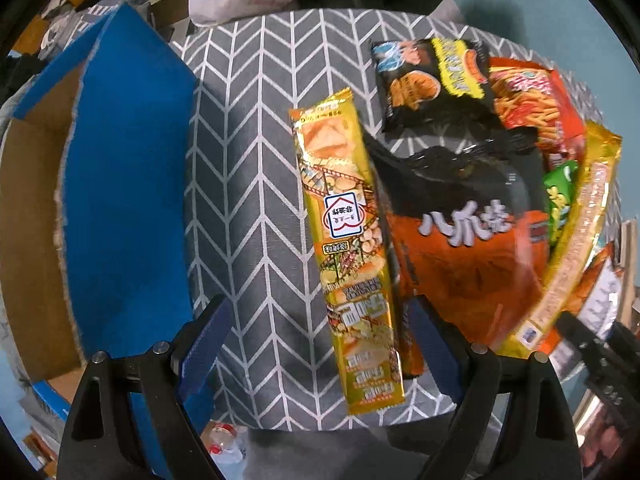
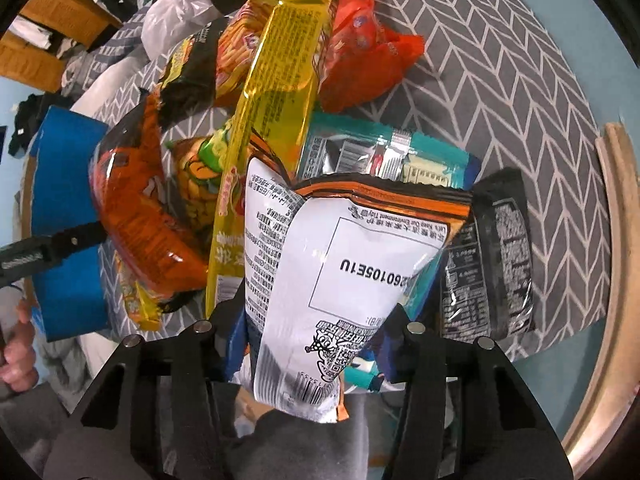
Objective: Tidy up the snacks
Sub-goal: 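Lift both snacks and carry them over the cardboard box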
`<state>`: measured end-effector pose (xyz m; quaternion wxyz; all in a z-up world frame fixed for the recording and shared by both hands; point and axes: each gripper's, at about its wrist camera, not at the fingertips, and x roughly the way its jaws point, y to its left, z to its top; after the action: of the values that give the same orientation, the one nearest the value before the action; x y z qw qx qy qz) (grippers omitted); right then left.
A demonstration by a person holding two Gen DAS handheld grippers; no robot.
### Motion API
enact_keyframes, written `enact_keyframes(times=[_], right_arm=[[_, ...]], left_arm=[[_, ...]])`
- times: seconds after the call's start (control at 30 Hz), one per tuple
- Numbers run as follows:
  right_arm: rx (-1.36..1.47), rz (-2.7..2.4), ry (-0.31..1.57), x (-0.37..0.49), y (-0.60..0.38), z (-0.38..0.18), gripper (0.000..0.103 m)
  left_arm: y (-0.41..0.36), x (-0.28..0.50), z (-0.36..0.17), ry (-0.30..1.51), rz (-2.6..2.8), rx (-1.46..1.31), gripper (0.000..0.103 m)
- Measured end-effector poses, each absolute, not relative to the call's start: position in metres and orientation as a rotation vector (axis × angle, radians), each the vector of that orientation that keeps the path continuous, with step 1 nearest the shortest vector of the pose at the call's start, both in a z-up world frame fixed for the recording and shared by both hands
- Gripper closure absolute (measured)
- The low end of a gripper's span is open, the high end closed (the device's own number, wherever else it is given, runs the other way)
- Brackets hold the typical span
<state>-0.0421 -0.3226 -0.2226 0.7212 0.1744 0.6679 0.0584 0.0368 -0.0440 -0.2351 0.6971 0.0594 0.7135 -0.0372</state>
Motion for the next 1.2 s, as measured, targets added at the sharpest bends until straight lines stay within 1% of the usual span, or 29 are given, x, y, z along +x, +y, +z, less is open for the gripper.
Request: enact_keyframes(times=[0.13,0.4,0.43,0.47,0.5,0.57,0.6,0.67,0.73,0.83,1.07,1.2], right_arm=[[0.364,0.13,1.465,-0.033,-0.326,-0.218,0.057],[0.341,0.129,1.452,-0.013,-0.344,-0.211,0.057],[0.337,0.129,1.453,-0.012,-0.346,-0.211,0.057],[0.333,0.13,1.453,-0.01,-0.347,-0.21,0.057],[0.33,0.132,1.451,-0.01,-0.347,-0.211,0.057],[0.322,0.136,1.446,-0.004,-0.345,-0.208,0.058],[0.316,0.14,1.442,-0.004,-0.344,-0.207,0.059],[0.304,0.148,1.436,-0.003,-0.344,-0.205,0.061],[0.293,0.157,1.439,-0.001,-0.343,-0.203,0.064],[0.258,0.162,1.426,0.007,-0.335,-0.198,0.066],[0.206,0.184,1.383,0.007,-0.33,-0.179,0.067],[0.214,0.201,1.37,0.004,-0.331,-0.17,0.067]], left_arm=[[-0.041,0.043,-0.248,1.606,-0.064,0.114,0.013],[-0.039,0.056,-0.267,1.612,-0.028,0.09,0.013],[-0.04,0.058,-0.269,1.608,-0.031,0.091,0.016],[-0.041,0.061,-0.27,1.607,-0.032,0.095,0.022],[-0.041,0.066,-0.272,1.612,-0.042,0.091,0.026],[-0.044,0.068,-0.275,1.623,-0.059,0.08,0.044],[-0.047,0.068,-0.274,1.627,-0.067,0.075,0.049],[-0.051,0.069,-0.275,1.631,-0.084,0.069,0.07],[-0.058,0.069,-0.277,1.632,-0.077,0.088,0.071],[-0.059,0.064,-0.275,1.634,-0.077,0.109,0.071],[-0.046,0.042,-0.252,1.601,-0.062,0.129,0.071],[-0.041,0.037,-0.231,1.566,-0.057,0.115,0.071]])
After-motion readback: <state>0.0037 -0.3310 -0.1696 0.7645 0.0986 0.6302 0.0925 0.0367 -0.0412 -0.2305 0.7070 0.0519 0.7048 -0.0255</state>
